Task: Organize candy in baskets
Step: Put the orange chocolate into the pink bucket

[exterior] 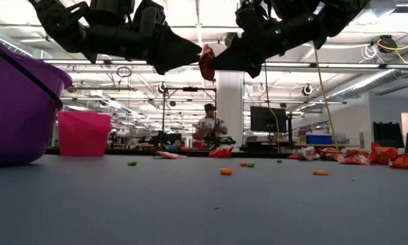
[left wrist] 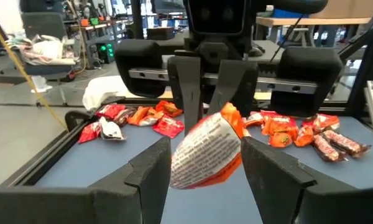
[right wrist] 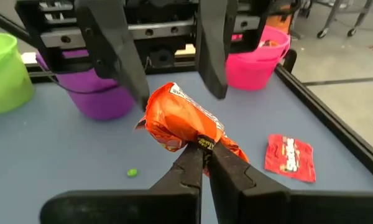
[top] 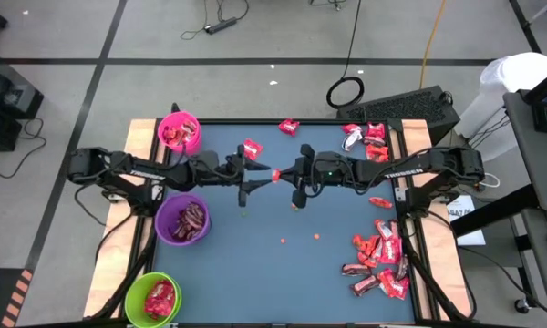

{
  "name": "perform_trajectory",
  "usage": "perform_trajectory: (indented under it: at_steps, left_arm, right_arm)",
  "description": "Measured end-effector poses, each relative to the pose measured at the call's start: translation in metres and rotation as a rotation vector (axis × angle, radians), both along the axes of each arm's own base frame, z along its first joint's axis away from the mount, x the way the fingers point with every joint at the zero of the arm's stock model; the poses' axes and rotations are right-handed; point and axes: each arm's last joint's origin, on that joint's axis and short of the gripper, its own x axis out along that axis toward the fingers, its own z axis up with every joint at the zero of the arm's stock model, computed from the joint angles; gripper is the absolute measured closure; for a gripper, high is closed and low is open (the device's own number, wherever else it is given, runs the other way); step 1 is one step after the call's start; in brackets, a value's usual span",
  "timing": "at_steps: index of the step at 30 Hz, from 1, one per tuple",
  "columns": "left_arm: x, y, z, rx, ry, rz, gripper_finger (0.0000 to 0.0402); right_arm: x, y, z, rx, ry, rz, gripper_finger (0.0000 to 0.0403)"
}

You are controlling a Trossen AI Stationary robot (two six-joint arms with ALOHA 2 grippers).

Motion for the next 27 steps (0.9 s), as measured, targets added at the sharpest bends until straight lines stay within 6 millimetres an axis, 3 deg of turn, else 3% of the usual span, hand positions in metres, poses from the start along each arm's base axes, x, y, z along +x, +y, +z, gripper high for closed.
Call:
perform_trajectory:
  at_steps: [16,27]
  left_arm:
    - [0.0007,-0.0045,0.0014,-0.005,-0.013,-0.022,0.0205]
    - [0.0006,-0.0043,0.0023,-0.003,-0.020,-0.019,0.0318]
  right_arm:
    - [0.0086,0.0004,0.0005,0.019,-0.099,0.035,0.0394]
    - [0.0086,0.0007,0.0023,0.067,-0.123,0.032,0.0386]
